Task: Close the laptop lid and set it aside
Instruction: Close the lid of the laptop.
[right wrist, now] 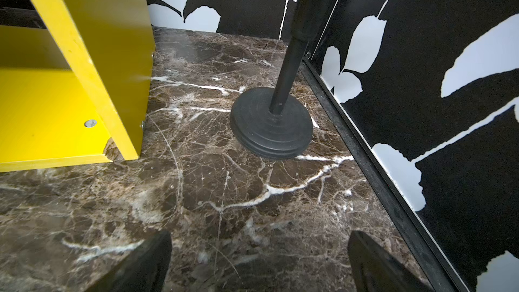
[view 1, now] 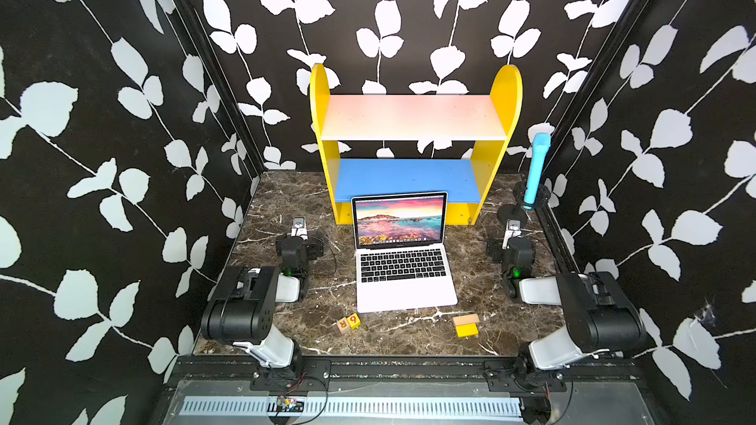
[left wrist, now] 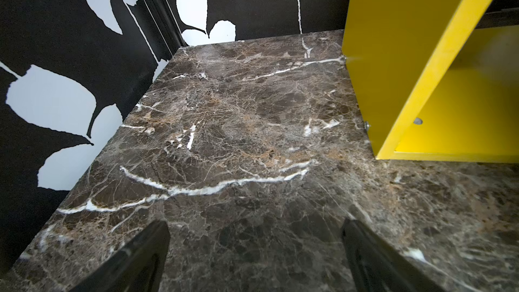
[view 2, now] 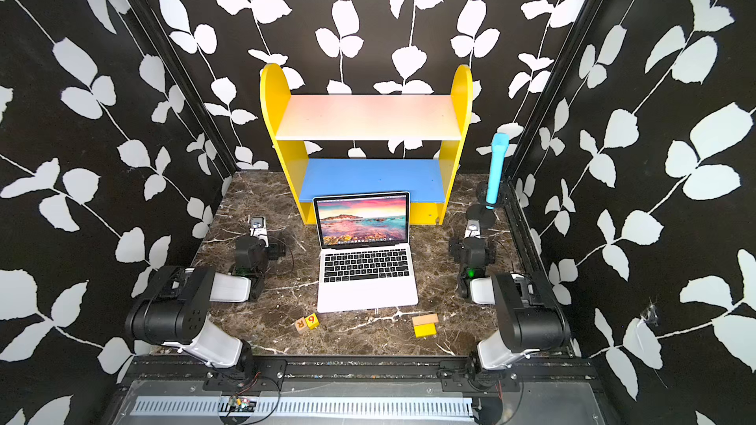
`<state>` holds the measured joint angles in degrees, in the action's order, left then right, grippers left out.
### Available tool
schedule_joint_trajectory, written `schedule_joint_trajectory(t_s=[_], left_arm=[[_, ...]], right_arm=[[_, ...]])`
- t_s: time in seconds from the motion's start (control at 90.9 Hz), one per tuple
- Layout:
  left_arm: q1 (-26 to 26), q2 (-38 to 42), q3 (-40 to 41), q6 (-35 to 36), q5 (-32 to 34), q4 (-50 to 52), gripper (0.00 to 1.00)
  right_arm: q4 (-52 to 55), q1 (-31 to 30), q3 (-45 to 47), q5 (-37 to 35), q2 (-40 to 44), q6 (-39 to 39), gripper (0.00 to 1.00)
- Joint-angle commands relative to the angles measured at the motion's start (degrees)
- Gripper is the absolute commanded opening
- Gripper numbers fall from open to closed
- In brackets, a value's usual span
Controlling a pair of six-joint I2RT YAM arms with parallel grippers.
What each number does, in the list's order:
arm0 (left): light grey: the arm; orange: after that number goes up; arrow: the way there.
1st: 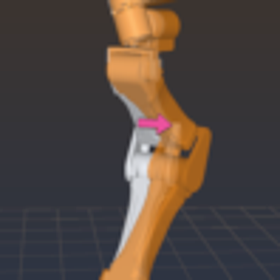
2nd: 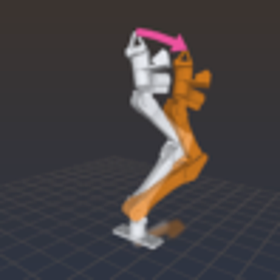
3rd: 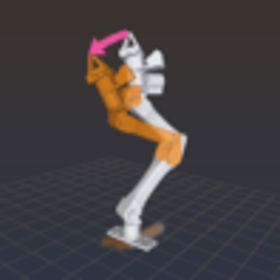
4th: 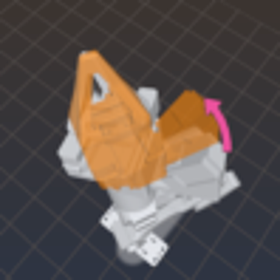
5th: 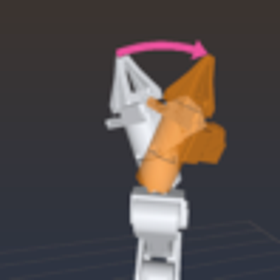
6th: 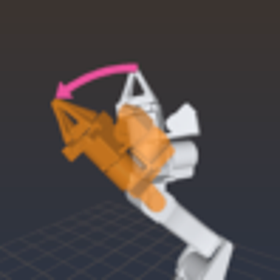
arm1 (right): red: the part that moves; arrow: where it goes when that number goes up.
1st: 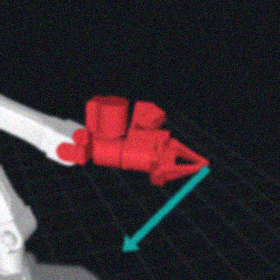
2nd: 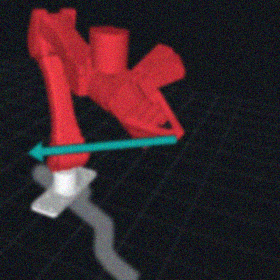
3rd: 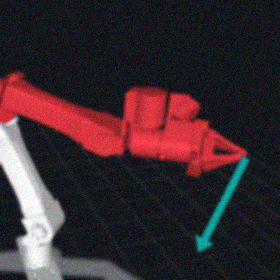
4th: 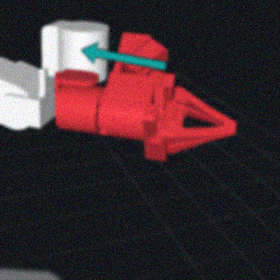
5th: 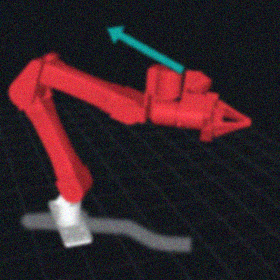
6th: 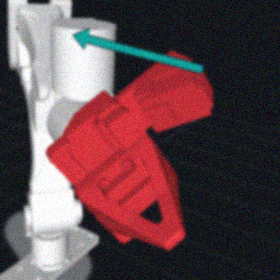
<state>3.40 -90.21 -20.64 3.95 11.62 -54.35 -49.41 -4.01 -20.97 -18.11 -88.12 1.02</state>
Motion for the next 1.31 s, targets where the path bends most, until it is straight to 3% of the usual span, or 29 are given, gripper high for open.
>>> schedule_joint_trajectory(t_s=[0.0, 0.55, 0.649, 0.704, 0.814, 0.891, 1.034, 1.078, 1.166, 1.221, 1.298], left_arm=[[0.23, 0.67, -0.85, 0.56, 0.69, -0.86, 0.99], [0.12, 0.73, -0.76, 0.56, 0.55, -1.04, 0.98], [0.36, 1.25, -0.14, 1.27, -0.26, -2.09, 0.99], [1.16, 2.8, 0.95, 1.93, 0.59, -2.83, 0.98], [3.3, 9.55, 2.67, 2.67, 5.25, 0.54, 0.99], [3.54, 16.45, 1.36, -0.7, 7.84, 12.16, 0.98], [3.61, 29.72, -2.03, -9.4, 9.47, 30.41, 0.98], [3.55, 33.51, -2.7, -14.83, 10.89, 35.4, 0.99], [3.57, 40.12, -4.17, -31.22, 13.59, 47.81, 0.98], [3.55, 43.47, -3.91, -38.39, 12.14, 50.55, 0.98], [3.55, 46.94, -1.78, -41.39, 5.41, 48.02, 0.99]], right_arm=[[-2.16, 0.21, -0.82, 0.18, 0.44, 0.04, 0.99], [-2.36, 0.07, -0.58, 0.22, 0.61, -0.03, 0.99], [-3.46, -0.29, 0.48, 3.18, 3.16, -1.75, 0.99], [-0.14, -0.88, 0.69, 2.91, 7.35, -2.21, 0.99], [20.63, -1.0, -4.53, -0.57, 17.37, 4.53, 0.99], [31.65, -1.04, -9.25, 0.27, 21.08, 10.21, 0.99], [39.69, -0.99, -13.95, 8.87, 26.48, 15.6, 0.99], [43.85, -1.0, -15.35, 7.91, 27.88, 21.5, 0.99], [61.78, 0.28, -19.85, 0.29, 30.23, 41.82, 1.0], [62.43, 2.45, -20.77, 9.63, 31.11, 40.18, 1.0], [60.58, 3.04, -21.5, 20.28, 31.97, 37.58, 1.0]])
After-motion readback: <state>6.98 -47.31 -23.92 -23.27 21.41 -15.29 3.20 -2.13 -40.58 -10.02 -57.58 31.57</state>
